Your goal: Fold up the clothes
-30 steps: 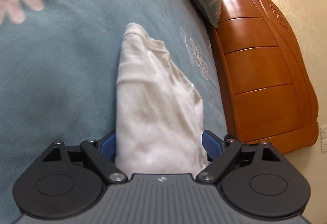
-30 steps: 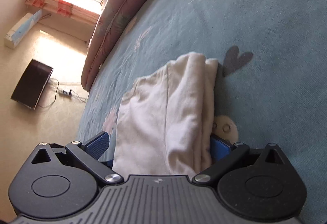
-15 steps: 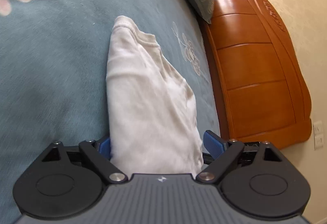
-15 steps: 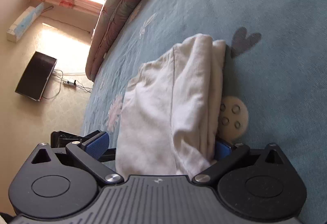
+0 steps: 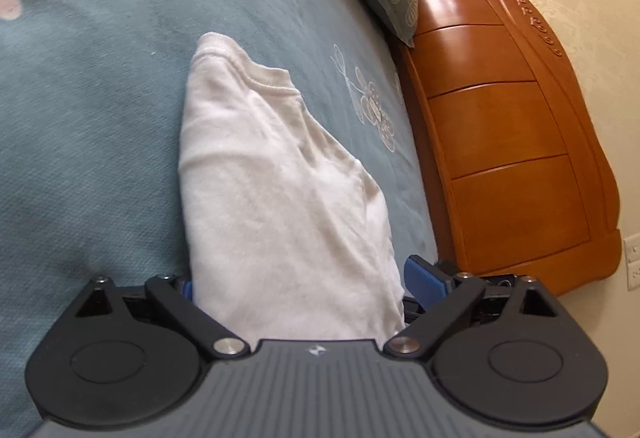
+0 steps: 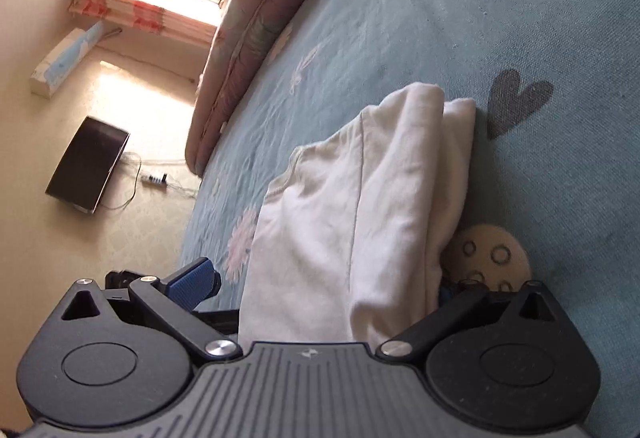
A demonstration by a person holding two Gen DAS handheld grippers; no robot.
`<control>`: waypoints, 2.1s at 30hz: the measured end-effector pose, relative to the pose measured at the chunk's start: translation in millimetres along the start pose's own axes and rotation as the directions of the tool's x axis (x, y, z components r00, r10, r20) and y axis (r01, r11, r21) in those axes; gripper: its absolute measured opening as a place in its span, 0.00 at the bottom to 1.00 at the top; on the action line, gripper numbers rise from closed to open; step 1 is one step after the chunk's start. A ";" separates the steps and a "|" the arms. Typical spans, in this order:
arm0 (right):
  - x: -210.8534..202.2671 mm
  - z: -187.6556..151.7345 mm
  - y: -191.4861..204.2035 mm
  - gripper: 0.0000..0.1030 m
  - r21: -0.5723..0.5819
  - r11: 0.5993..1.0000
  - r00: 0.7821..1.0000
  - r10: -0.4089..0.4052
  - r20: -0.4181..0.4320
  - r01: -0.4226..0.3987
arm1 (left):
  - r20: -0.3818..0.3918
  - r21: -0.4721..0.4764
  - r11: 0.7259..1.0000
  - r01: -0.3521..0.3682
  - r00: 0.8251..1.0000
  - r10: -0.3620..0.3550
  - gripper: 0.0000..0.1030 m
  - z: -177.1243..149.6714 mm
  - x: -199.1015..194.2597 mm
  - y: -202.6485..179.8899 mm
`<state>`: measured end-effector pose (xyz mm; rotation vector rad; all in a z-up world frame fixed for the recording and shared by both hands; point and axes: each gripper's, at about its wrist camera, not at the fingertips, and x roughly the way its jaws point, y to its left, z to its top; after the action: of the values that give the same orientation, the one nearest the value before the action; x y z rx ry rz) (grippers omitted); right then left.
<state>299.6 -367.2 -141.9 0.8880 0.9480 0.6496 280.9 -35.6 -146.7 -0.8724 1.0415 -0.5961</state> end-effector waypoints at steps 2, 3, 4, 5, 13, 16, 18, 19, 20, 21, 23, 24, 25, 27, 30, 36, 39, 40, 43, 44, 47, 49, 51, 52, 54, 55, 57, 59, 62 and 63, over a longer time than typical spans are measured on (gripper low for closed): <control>1.3 0.1 3.2 1.00 0.010 1.000 1.000 -0.015 0.001 0.015 | 0.002 -0.007 1.000 -0.013 1.000 0.013 0.91 1.2 2.6 -2.6; 1.1 -0.4 4.2 1.00 0.016 1.000 1.000 -0.017 0.003 0.017 | 0.005 -0.013 1.000 -0.011 1.000 0.011 0.91 1.2 2.3 -3.2; -0.2 -1.4 3.8 1.00 0.029 1.000 1.000 -0.012 0.011 0.012 | 0.008 -0.020 1.000 -0.007 1.000 0.007 0.91 1.0 1.6 -3.7; -2.2 -2.2 2.6 1.00 0.039 0.999 1.000 -0.005 0.018 0.004 | 0.011 -0.027 1.000 -0.002 1.000 0.002 0.91 0.8 0.9 -4.2; -7.1 -3.2 21.1 1.00 -0.013 1.000 0.999 0.002 0.034 -0.001 | 0.014 -0.029 0.999 0.029 0.999 -0.029 0.91 -1.2 -3.6 -14.2; -10.7 -2.3 29.0 1.00 -0.028 0.999 0.999 0.025 0.035 -0.024 | 0.012 -0.023 0.999 0.044 0.999 -0.044 0.91 -1.8 -5.9 -19.6; -13.7 -1.3 33.1 1.00 -0.037 0.999 0.999 0.035 0.035 -0.034 | 0.011 -0.018 0.999 0.051 0.999 -0.051 0.91 -1.4 -5.3 -26.1; -14.7 -0.9 34.7 1.00 -0.042 0.999 0.999 0.036 0.035 -0.034 | 0.011 -0.017 0.998 0.056 0.998 -0.056 0.91 -1.5 -4.6 -28.5; -16.7 0.1 35.8 1.00 -0.048 0.998 0.999 0.036 0.036 -0.034 | 0.011 -0.016 0.998 0.060 0.998 -0.060 0.91 -1.8 -3.7 -30.6; -18.5 0.6 37.1 1.00 -0.052 0.998 0.999 0.035 0.039 -0.033 | 0.011 -0.015 0.998 0.065 0.998 -0.065 0.92 -2.0 -2.9 -32.7; -23.0 1.6 39.1 1.00 -0.055 0.998 0.998 0.039 0.047 -0.036 | 0.011 -0.013 0.997 0.074 0.997 -0.074 0.91 -2.5 -1.3 -36.9; -25.6 2.4 39.8 1.00 -0.055 0.998 0.998 0.042 0.051 -0.039 | 0.010 -0.011 0.997 0.078 0.997 -0.078 0.91 -2.7 -0.5 -39.0; -28.6 3.2 40.3 1.00 -0.056 0.998 0.997 0.045 0.056 -0.042 | 0.010 -0.010 0.997 0.083 0.997 -0.083 0.91 -2.9 0.4 -41.1; -38.4 4.7 38.4 1.00 -0.057 0.997 0.996 0.054 0.071 -0.050 | 0.010 -0.008 0.996 0.092 0.996 -0.092 0.91 -3.4 2.0 -45.3; -52.5 8.5 36.7 1.00 -0.053 0.997 0.994 0.057 0.097 -0.052 | 0.000 -0.007 0.994 0.106 0.994 -0.106 0.91 -3.7 9.2 -53.0; -91.4 19.2 29.4 1.00 -0.066 0.998 0.988 0.025 0.153 -0.015 | -0.047 0.024 0.989 0.143 0.989 -0.142 0.92 0.2 45.3 -78.9; -117.5 29.6 22.6 1.00 -0.063 0.998 0.980 0.005 0.198 0.008 | -0.083 0.028 0.984 0.173 0.982 -0.170 0.91 4.0 72.5 -92.8; -126.4 33.9 19.6 1.00 -0.063 0.998 0.977 -0.005 0.212 0.018 | -0.096 0.028 0.983 0.183 0.979 -0.180 0.91 4.4 82.9 -97.9; -151.2 49.0 8.9 1.00 -0.059 0.997 0.967 -0.040 0.251 0.057 | -0.130 0.036 0.978 0.205 0.971 -0.199 0.91 7.0 116.8 -116.0; -158.6 54.4 4.8 1.00 -0.058 0.996 0.964 -0.051 0.262 0.069 | -0.138 0.038 0.977 0.212 0.969 -0.205 0.91 7.8 128.7 -122.7; -180.8 70.6 -7.6 1.00 -0.051 0.993 0.952 -0.085 0.296 0.104 | -0.151 0.033 0.971 0.236 0.962 -0.229 0.91 11.2 162.2 -139.8; -195.6 81.4 -15.8 1.00 -0.046 0.991 0.942 -0.107 0.317 0.128 | -0.166 0.035 0.967 0.251 0.956 -0.242 0.92 11.2 183.2 -150.8; -210.4 92.3 -24.0 1.00 -0.041 0.988 0.932 -0.129 0.339 0.152 | -0.180 0.028 0.965 0.263 0.950 -0.253 0.91 9.8 201.9 -158.2; -217.8 97.7 -28.1 1.00 -0.038 0.986 0.926 -0.140 0.349 0.163 | -0.187 0.023 0.963 0.268 0.947 -0.260 0.91 9.1 211.2 -161.8; -230.0 109.3 -39.0 1.00 -0.025 0.983 0.916 -0.158 0.369 0.180 | -0.196 0.008 0.963 0.270 0.945 -0.263 0.91 8.4 226.2 -163.0; -233.7 114.1 -44.8 1.00 -0.015 0.983 0.913 -0.163 0.374 0.182 | -0.200 0.001 0.963 0.270 0.943 -0.264 0.91 8.0 233.5 -163.2; -238.7 121.4 -57.6 1.00 0.005 0.981 0.908 -0.181 0.379 0.193 | -0.208 -0.015 0.963 0.270 0.941 -0.267 0.91 7.4 248.1 -163.6; -239.7 124.1 -70.8 1.00 0.020 0.979 0.906 -0.195 0.376 0.202 | -0.224 -0.013 0.969 0.246 0.944 -0.243 0.91 6.2 258.2 -161.3; -235.9 122.8 -92.2 1.00 0.057 0.972 0.902 -0.233 0.364 0.228 | -0.252 0.037 0.978 0.204 0.949 -0.189 0.91 5.5 260.3 -157.4; -235.0 120.9 -98.2 1.00 0.072 0.964 0.892 -0.264 0.366 0.255 | -0.262 0.065 0.980 0.190 0.951 -0.167 0.91 5.6 258.1 -156.1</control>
<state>310.9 -645.2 -95.5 0.8472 0.7113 0.2268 386.3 -318.2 -138.6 -0.8311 1.1644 -0.9207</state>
